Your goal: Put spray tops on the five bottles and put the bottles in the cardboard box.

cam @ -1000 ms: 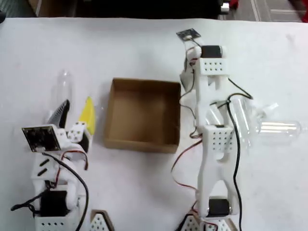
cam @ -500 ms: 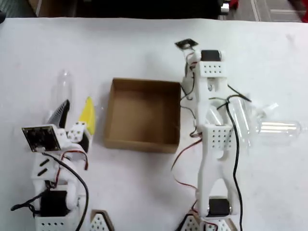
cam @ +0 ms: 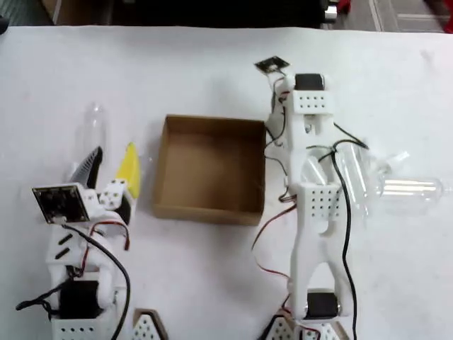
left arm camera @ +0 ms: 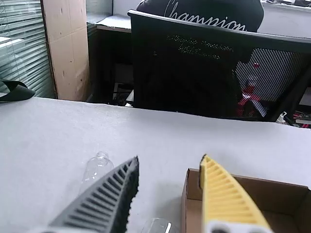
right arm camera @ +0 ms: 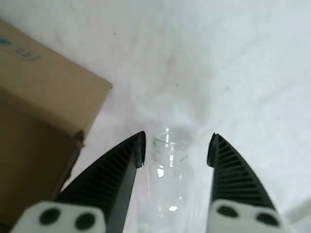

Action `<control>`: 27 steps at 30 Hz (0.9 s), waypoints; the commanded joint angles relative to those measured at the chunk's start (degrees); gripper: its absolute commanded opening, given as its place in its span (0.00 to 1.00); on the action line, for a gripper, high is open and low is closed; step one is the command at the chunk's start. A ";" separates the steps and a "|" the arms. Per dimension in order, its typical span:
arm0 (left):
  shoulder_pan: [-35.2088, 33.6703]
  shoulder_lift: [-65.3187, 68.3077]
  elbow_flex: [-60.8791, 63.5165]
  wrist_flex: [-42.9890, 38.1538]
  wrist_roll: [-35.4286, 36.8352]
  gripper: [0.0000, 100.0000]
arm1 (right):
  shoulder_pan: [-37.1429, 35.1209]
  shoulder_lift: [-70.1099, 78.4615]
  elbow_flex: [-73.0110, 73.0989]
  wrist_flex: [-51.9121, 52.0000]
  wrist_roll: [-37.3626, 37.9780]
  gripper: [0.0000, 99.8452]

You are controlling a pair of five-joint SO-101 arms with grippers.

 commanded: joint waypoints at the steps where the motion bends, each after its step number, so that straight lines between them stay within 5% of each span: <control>1: 0.04 -0.48 -0.26 -1.93 -0.62 0.20 | 0.04 -1.63 -2.55 0.75 0.18 0.16; 8: 1.98 -0.48 -0.26 -1.58 -0.79 0.20 | -0.22 -1.63 -2.55 0.66 0.18 0.05; 20: 1.98 -0.48 -0.35 -1.58 -0.79 0.20 | 1.98 -3.56 -11.16 3.03 0.09 0.04; 27: 3.12 -0.48 -0.62 -1.58 -0.79 0.20 | 4.00 -16.66 -11.69 2.95 -10.99 0.04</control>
